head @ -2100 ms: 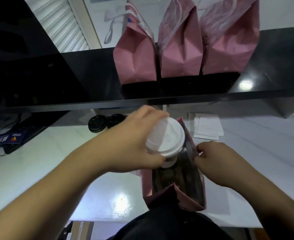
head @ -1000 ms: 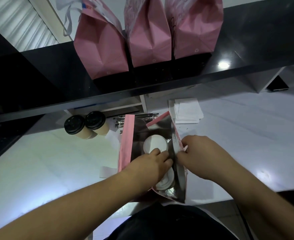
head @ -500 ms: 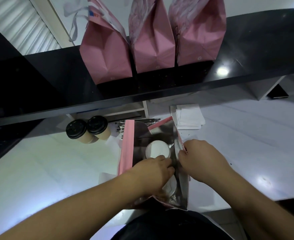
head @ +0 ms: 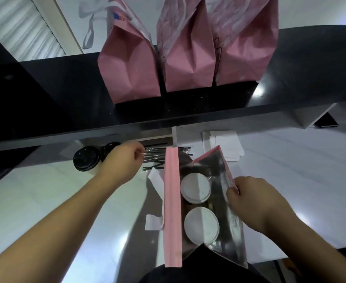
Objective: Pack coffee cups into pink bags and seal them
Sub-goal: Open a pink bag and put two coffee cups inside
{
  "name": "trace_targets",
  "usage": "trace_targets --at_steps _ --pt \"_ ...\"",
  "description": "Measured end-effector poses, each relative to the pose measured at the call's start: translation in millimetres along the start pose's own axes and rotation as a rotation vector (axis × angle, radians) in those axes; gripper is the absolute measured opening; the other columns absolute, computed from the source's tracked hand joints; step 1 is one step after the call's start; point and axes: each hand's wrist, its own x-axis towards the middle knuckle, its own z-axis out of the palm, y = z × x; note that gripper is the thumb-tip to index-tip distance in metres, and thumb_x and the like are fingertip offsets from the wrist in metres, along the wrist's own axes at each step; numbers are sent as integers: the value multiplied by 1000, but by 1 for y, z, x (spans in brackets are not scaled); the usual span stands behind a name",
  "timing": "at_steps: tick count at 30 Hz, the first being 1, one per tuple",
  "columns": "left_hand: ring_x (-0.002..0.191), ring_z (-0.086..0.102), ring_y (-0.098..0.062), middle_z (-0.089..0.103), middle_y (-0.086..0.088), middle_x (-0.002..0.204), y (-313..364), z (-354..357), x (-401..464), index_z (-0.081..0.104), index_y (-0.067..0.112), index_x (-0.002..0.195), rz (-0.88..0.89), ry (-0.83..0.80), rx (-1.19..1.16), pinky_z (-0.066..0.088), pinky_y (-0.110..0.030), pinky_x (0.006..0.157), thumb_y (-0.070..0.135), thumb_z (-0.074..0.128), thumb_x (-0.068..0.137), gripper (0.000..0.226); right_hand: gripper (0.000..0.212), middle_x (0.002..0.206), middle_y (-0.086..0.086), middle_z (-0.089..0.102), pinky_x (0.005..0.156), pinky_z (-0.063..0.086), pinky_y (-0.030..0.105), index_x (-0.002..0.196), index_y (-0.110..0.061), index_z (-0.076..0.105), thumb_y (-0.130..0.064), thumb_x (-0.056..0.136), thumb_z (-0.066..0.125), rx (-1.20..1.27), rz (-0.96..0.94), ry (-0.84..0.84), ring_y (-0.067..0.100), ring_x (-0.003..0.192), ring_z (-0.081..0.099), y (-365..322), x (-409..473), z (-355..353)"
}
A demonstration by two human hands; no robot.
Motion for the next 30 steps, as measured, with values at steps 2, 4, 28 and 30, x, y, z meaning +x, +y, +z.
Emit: trace_targets --at_steps 2,4,28,30 --pt "96 67 -27 74 -5 107 -7 19 7 74 17 110 -6 -97 87 56 -37 81 14 59 98 19 36 60 -1 56 48 34 28 67 -18 52 -36 97 43 -8 -7 18 16 55 53 0 0 2" --pt "103 67 -33 74 -13 113 -11 35 13 74 11 114 1 -208 133 56 -39 86 9 58 97 24 36 57 0 55 47 37 30 66 -18 53 -36 98 48 -18 -54 67 18 54 54 -1 -1 6" --pt "114 66 -31 66 -7 125 -48 119 41 62 17 128 193 -440 488 55 -40 85 21 51 101 30 41 51 -1 54 46 36 26 62 -21 52 -37 100 47 -52 28 60 13 46 52 -7 -5 15" --pt "109 66 -32 64 -9 116 -52 119 36 63 19 118 206 -470 444 56 -42 84 21 50 101 21 41 51 0 54 47 39 29 62 -20 51 -36 99 47 -61 23 71 14 48 53 -7 -5 14"
